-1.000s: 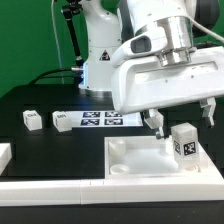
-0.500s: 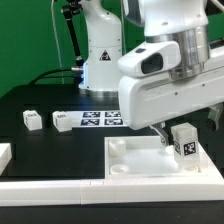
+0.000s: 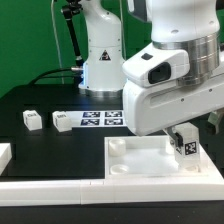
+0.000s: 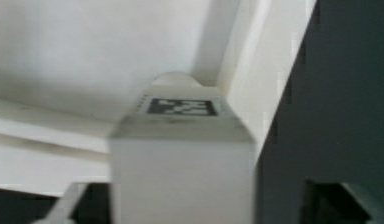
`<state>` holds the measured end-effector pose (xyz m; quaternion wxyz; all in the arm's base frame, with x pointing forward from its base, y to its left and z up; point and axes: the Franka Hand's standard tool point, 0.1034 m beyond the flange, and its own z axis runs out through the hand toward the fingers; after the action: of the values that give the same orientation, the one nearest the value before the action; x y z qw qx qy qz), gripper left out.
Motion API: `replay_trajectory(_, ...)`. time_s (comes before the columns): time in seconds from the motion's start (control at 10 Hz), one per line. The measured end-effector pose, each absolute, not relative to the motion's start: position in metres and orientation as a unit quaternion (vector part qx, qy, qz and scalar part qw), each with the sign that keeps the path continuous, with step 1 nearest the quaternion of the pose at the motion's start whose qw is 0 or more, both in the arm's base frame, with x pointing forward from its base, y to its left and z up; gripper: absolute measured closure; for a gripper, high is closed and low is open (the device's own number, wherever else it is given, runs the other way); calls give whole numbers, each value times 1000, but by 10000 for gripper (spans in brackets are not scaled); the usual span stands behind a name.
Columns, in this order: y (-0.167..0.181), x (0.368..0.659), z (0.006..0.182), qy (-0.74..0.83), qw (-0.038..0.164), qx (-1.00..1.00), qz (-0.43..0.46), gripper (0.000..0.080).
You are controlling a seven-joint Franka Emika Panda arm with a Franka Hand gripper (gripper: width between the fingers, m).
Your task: Assemble square table
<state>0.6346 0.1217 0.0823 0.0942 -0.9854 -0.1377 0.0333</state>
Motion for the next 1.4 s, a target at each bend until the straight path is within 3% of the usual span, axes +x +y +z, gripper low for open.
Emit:
replay_trajectory(0.1, 121, 635, 82, -107, 93, -989, 35, 488)
replay_trajectory(0.9, 111, 632, 80, 271, 73, -959, 47, 495)
replay_trajectory(1.1, 114, 634, 82, 402, 86, -910, 62, 496)
replay_trajectory(1.4, 117, 633, 80, 518, 79, -849, 63, 496)
